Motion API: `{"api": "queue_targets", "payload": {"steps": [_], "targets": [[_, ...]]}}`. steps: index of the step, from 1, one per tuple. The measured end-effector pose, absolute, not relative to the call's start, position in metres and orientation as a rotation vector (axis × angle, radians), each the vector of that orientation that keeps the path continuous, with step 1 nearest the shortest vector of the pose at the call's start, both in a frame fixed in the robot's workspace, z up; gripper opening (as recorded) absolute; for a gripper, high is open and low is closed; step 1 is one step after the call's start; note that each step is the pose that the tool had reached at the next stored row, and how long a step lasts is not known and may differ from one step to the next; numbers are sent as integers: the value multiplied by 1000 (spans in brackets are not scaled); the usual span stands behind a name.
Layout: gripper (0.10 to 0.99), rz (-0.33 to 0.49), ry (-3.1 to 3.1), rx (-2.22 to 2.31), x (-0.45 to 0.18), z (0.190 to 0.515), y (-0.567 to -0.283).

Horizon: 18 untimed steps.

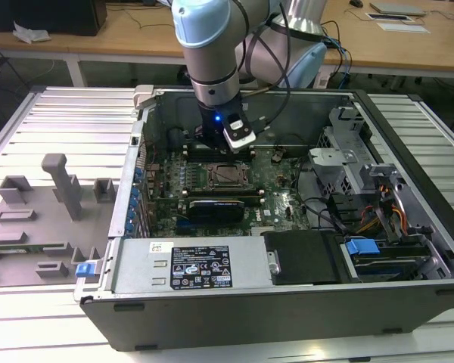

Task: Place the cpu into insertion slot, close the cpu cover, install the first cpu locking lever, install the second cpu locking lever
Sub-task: 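Install the first cpu locking lever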

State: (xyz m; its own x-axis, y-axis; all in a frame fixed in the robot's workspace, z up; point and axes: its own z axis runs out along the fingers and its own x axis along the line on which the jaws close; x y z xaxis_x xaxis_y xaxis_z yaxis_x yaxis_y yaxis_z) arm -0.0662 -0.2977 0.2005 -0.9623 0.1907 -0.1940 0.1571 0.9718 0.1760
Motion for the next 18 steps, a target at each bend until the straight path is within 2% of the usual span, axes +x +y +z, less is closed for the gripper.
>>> {"api": "queue_targets", "payload": {"steps": [18], "targets": [[106,222,2892,372,-68,195,-294]]}}
